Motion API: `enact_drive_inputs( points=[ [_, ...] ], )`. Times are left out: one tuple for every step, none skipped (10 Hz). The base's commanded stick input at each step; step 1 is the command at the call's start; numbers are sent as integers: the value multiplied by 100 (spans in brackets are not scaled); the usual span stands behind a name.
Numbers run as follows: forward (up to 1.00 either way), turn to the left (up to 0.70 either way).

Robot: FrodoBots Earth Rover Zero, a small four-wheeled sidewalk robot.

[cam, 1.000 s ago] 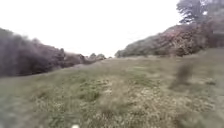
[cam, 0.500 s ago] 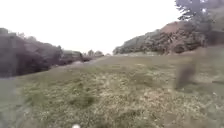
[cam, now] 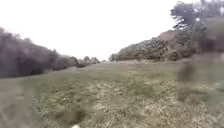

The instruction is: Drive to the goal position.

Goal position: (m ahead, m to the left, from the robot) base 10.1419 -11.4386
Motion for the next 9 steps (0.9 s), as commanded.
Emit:
enact_drive_inputs(
  points=[
    [70, 0],
    [70, 0],
    [70, 0],
    [70, 0],
    [70, 0],
    [70, 0],
    [70, 0],
    [70, 0],
    [70, 0]
  ],
)
